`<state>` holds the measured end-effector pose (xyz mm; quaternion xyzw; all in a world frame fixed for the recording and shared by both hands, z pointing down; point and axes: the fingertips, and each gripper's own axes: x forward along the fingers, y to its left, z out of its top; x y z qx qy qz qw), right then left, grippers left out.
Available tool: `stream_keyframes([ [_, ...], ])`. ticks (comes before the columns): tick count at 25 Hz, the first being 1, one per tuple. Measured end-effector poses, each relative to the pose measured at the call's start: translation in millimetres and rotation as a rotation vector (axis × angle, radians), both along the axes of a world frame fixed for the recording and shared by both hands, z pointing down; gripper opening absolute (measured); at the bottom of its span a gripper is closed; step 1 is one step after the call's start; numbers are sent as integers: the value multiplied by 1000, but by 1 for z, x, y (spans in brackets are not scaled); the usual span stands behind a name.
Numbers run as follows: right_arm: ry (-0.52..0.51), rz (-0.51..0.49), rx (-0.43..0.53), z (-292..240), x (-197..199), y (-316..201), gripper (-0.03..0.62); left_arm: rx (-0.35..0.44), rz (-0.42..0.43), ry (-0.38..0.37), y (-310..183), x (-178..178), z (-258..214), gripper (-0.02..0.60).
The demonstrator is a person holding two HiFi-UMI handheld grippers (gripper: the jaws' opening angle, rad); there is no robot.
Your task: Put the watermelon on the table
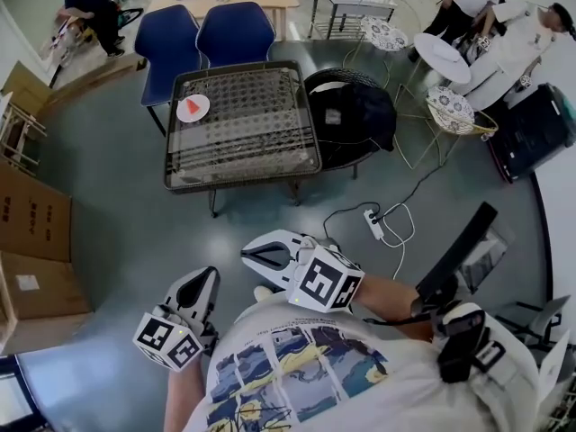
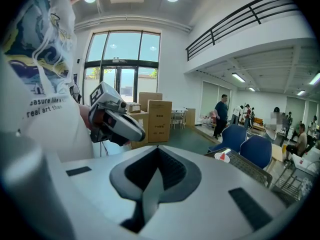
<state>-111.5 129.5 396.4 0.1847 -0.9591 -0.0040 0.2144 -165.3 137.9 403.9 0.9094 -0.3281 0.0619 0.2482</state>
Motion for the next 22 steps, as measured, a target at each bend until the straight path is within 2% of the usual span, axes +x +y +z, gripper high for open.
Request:
stream_keyframes([
  [9, -1, -6, -7, -3, -5, -1, 11, -15, 2, -9, -3, -3, 1, 9],
  [18, -3, 9, -12, 3, 6, -7, 9, -27, 6, -12, -10, 4, 9, 9],
  [22, -13, 4, -15, 6, 19, -16, 9, -27, -24, -14, -22, 10, 13, 9],
])
